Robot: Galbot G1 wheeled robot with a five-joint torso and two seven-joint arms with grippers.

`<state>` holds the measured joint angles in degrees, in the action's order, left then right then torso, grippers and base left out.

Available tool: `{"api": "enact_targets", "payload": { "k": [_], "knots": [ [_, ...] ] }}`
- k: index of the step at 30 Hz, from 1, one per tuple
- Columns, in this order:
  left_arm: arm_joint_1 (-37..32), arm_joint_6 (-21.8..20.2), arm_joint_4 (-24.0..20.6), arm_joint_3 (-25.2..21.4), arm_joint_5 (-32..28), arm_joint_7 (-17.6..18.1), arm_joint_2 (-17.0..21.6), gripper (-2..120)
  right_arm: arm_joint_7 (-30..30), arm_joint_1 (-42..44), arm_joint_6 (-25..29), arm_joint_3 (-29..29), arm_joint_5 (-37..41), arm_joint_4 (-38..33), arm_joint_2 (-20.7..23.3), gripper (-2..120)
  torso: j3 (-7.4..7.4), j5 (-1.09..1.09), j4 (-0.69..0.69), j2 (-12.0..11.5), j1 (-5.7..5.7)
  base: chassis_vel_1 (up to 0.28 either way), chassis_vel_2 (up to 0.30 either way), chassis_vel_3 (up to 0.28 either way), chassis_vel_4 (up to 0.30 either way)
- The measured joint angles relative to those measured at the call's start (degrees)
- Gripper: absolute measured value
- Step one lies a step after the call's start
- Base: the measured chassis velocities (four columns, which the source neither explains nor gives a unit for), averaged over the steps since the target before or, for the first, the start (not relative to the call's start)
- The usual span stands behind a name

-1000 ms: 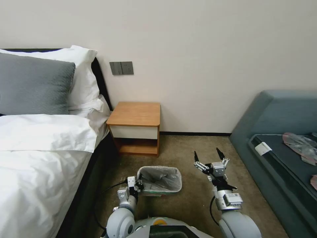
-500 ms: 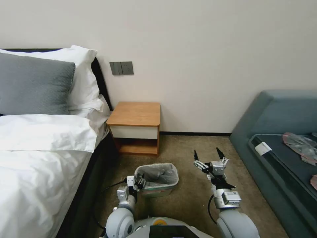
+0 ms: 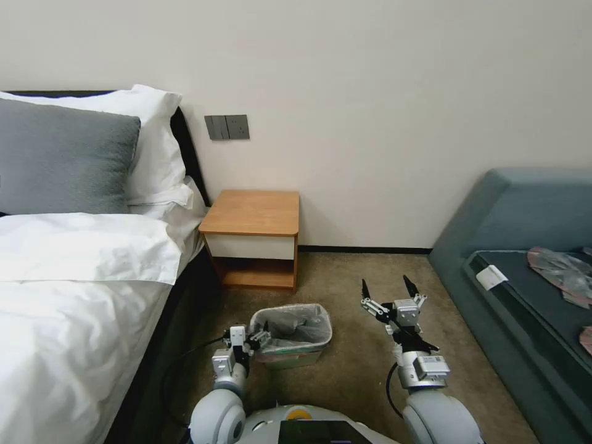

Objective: Pick up the garbage bag from the table and place it over the trash can.

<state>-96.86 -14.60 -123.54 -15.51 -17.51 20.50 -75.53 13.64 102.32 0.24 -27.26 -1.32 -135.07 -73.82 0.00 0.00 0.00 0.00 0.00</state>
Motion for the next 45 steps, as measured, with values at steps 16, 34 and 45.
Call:
{"api": "enact_targets", "payload": {
  "k": [16, 34, 45],
  "knots": [
    [-6.5, 26.4, -4.2, -6.2, 12.7, -4.8, 1.3, 100, -3.5, 6.2, 5.5, -3.8, 1.9, -0.5, -8.5, 100, 0.00, 0.00, 0.00, 0.0, 0.00, 0.000, 0.000, 0.000, 0.000],
    [-14.4, 25.2, -10.8, -7.4, 16.8, -8.1, -1.8, 100, -4.1, 10.5, 11.2, -3.5, 1.8, -1.5, -9.5, 100, 0.00, 0.00, 0.00, 0.0, -0.01, 0.000, 0.000, 0.000, 0.000],
    [-14.3, 25.1, -10.8, -7.4, 16.7, -8.0, -1.8, 100, -4.1, 10.4, 11.2, -3.5, 1.8, -1.5, -9.5, 100, 0.00, 0.00, 0.00, 0.0, 0.00, 0.000, 0.000, 0.000, 0.000]
  ]
}}
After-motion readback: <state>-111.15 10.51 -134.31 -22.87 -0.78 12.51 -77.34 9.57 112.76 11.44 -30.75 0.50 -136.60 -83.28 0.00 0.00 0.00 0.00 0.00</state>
